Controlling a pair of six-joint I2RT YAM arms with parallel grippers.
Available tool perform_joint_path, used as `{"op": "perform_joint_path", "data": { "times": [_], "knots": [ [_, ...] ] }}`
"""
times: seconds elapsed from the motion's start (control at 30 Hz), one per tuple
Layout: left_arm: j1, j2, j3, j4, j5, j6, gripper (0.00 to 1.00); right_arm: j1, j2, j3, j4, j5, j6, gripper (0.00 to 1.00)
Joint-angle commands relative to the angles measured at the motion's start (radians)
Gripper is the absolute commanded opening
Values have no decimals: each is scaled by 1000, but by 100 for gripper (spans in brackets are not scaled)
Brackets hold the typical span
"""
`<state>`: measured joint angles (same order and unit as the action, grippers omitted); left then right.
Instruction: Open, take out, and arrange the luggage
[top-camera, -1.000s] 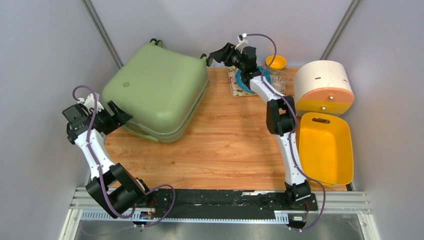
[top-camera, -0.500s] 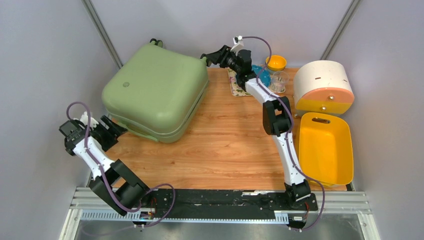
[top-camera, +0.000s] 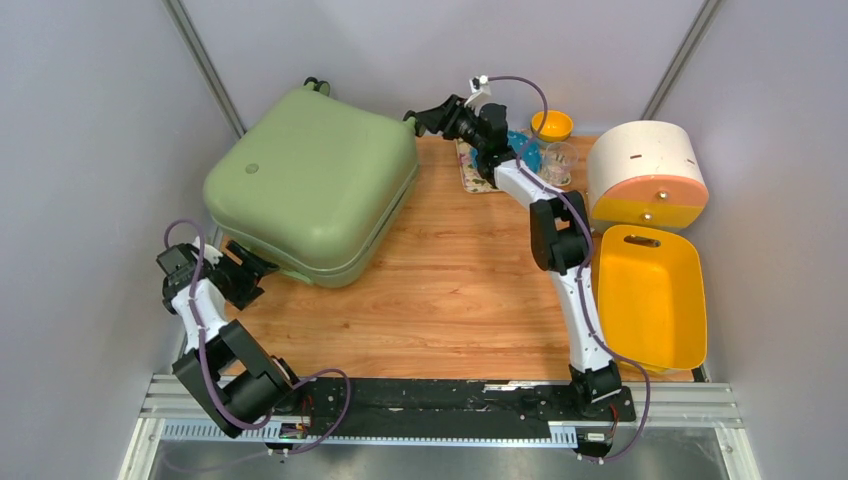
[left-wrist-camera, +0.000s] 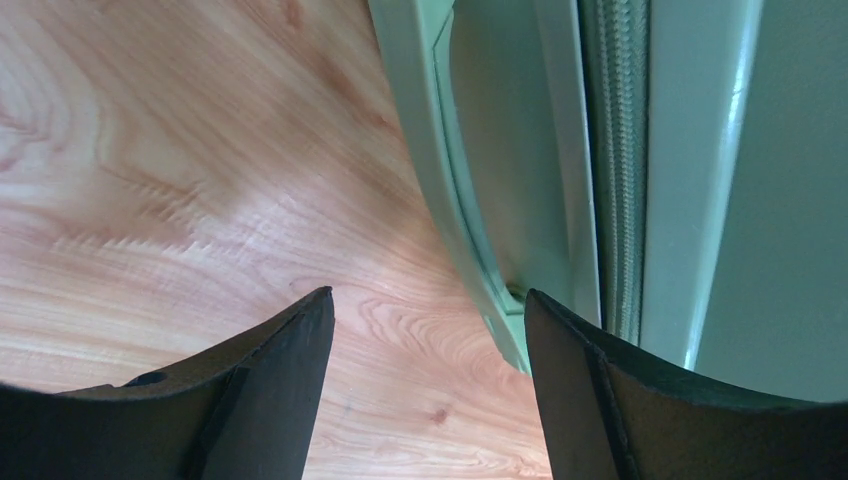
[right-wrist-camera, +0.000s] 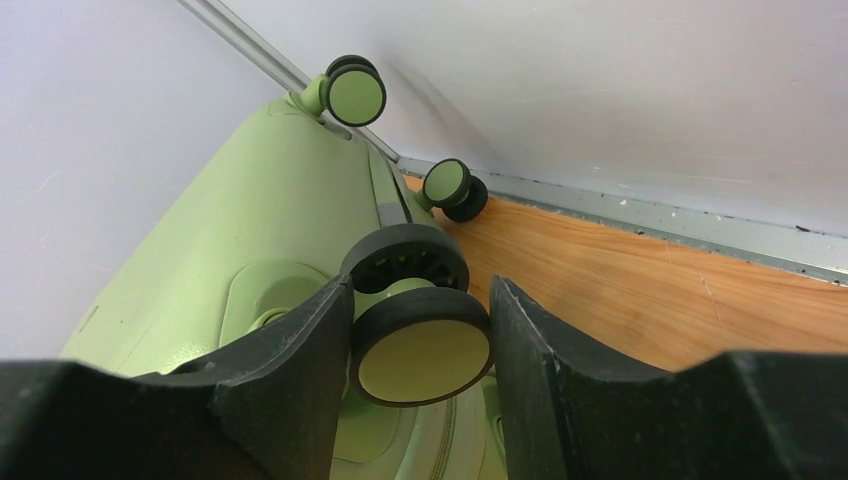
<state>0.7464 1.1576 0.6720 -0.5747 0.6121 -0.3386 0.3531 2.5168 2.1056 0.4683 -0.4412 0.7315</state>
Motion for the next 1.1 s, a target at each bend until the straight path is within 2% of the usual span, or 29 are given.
{"op": "perform_joint_path", "data": {
  "times": [0.0, 0.47, 0.67, 0.77, 0.8, 0.9, 1.07],
  "knots": [
    [-54, 10, -28, 137, -67, -114, 78, 11, -62, -45, -59, -129, -30, 53],
    [-246, 140, -37, 193, -365, -246, 70, -6, -162, -180, -76, -185, -70, 52],
    [-323, 203, -69, 171, -443, -297, 54, -14, -196, -200, -99, -172, -76, 53],
    [-347, 226, -80, 180, -439, -275, 37, -22, -220, -214, -115, -174, -92, 53],
    [-346, 229, -80, 162, -451, -246, 22, -25, -230, -222, -123, -172, -96, 53],
    [-348, 229, -60, 64, -504, -132, 0, -42, -285, -277, -123, -175, -124, 54],
    [-323, 176, -80, -45, -528, 54, 0, -78, -403, -390, -122, -203, -147, 56]
  ]
}}
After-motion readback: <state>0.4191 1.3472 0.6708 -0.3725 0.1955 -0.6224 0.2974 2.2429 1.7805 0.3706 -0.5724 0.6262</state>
